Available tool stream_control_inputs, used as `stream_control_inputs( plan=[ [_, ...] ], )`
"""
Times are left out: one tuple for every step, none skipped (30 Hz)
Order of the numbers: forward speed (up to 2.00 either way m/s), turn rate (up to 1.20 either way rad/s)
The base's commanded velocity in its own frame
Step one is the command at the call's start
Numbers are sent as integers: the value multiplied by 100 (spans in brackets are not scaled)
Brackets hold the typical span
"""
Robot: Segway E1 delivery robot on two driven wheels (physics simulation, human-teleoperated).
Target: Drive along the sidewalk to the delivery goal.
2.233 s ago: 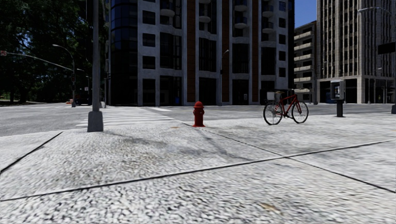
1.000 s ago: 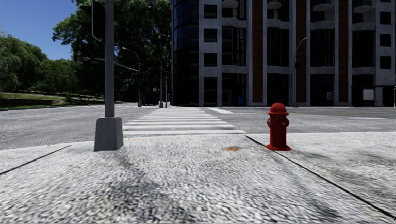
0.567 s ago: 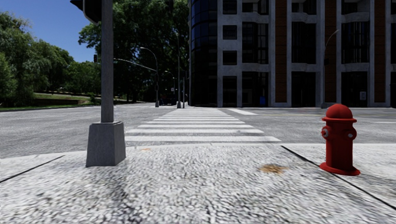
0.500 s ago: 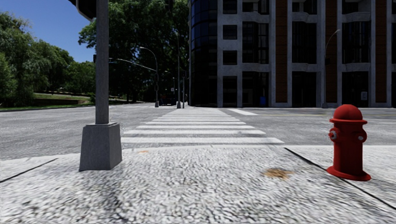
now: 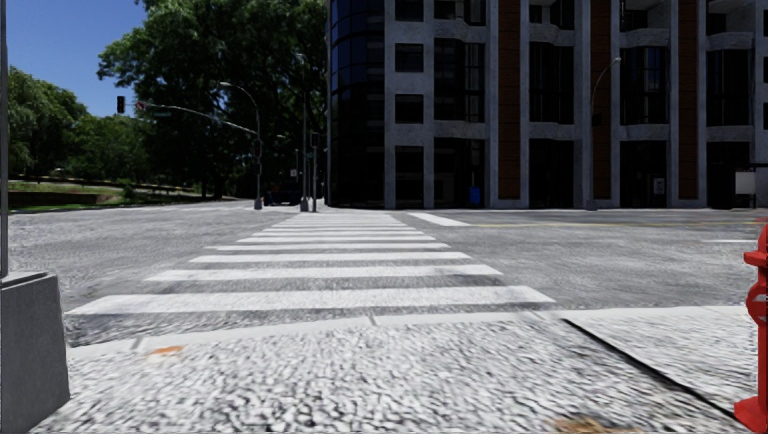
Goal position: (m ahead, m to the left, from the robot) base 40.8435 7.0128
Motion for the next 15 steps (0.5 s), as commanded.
stream_control_inputs(
  plan=[
    [200,0],
    [200,0],
    [200,0],
    [200,0],
    [200,0],
    [200,0],
    [200,0],
    [200,0],
    [200,0],
    [200,0],
    [200,0],
    [200,0],
    [200,0],
    [200,0],
    [200,0]
  ],
)
